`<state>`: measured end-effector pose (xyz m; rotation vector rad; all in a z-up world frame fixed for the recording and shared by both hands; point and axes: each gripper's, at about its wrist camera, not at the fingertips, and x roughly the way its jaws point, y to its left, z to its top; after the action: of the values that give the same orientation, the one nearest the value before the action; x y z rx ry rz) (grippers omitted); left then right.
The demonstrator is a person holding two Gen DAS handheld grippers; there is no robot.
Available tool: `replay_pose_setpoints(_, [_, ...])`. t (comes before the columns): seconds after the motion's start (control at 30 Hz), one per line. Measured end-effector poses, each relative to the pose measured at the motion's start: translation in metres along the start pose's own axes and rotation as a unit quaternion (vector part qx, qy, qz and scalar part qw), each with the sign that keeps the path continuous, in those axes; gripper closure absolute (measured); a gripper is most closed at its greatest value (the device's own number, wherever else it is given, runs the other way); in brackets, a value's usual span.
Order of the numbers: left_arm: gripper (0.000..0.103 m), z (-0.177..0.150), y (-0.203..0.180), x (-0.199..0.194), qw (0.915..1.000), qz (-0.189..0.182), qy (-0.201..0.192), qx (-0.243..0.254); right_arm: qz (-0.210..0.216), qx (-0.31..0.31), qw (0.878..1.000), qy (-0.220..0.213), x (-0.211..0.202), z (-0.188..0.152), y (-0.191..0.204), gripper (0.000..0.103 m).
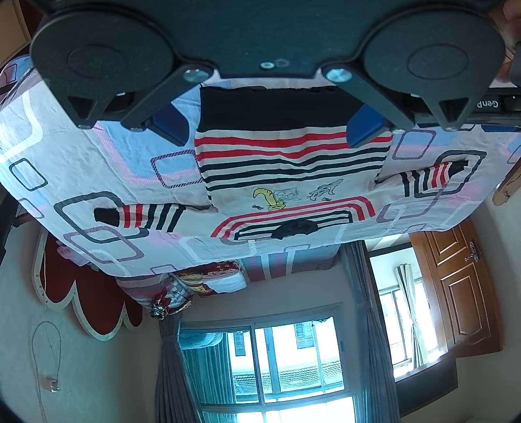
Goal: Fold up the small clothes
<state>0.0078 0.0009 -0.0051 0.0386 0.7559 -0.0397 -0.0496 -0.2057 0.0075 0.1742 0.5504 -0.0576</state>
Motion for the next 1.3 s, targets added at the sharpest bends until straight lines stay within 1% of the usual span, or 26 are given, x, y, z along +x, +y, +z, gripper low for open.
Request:
replay_pose_setpoints(0.73, [0.0, 0.0, -0.001, 0.003, 1.0, 0.003, 0.001, -0.001, -0.002, -0.002, 1.0, 0.006, 0.008, 0.002, 0.0, 0.001])
replay_pose_setpoints(1.1, [0.0, 0.0, 0.002, 0.012, 1.0, 0.003, 0.006, -0.004, -0.001, -0.001, 1.0, 0.008, 0.01, 0.002, -0.001, 0.001])
replay_pose_setpoints(1.3, [0.0, 0.003, 0.003, 0.021, 0.9999, 0.005, 0.012, -0.006, -0.005, -0.002, 1.0, 0.014, 0.021, 0.003, 0.0, 0.001])
